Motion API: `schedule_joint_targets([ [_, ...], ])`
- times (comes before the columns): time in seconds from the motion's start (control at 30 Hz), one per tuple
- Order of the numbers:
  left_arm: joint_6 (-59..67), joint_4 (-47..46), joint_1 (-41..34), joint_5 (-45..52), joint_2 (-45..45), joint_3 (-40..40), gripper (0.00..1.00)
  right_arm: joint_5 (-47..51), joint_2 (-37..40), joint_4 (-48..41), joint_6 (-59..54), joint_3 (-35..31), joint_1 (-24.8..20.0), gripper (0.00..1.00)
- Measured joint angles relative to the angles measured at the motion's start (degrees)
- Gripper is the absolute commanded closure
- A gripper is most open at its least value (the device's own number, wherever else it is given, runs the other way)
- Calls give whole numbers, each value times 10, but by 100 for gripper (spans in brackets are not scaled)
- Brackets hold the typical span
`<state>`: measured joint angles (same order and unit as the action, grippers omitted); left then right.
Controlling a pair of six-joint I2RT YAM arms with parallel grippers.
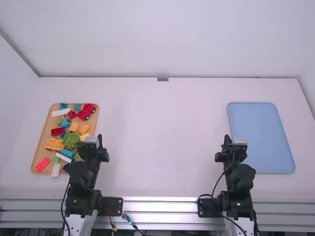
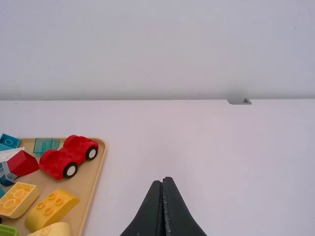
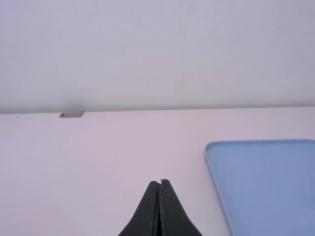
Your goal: Assemble lego blocks to make yellow taxi
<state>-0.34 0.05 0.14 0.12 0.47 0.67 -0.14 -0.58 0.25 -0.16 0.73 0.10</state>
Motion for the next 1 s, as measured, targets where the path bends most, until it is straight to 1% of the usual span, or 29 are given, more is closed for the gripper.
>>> schedule_joint_targets([
  [0.27,0,0,0,0,3,0,97,3,-3,3,-3,0,0,97],
  [0.47,-7,-6,0,-5,28,5,91,8,-38,9,-5,4,0,91],
  [0.53,-12,-11,0,-8,43,14,89,11,-56,9,-6,14,0,89],
  [0.57,-18,-20,0,-14,66,33,86,16,-80,16,-9,31,0,85],
  [0.63,-18,-20,0,-14,66,33,86,16,-80,16,-9,31,0,85],
  [0.67,-38,-40,-1,-33,119,83,79,26,-135,30,-16,71,2,79],
  [0.77,-38,-40,-1,-33,119,83,79,26,-135,30,-16,71,2,79],
  [0.83,-53,-54,-1,-45,155,113,74,32,-170,37,-17,95,2,74],
  [1.0,-80,-75,0,-66,220,164,66,42,-237,52,-20,137,2,66],
])
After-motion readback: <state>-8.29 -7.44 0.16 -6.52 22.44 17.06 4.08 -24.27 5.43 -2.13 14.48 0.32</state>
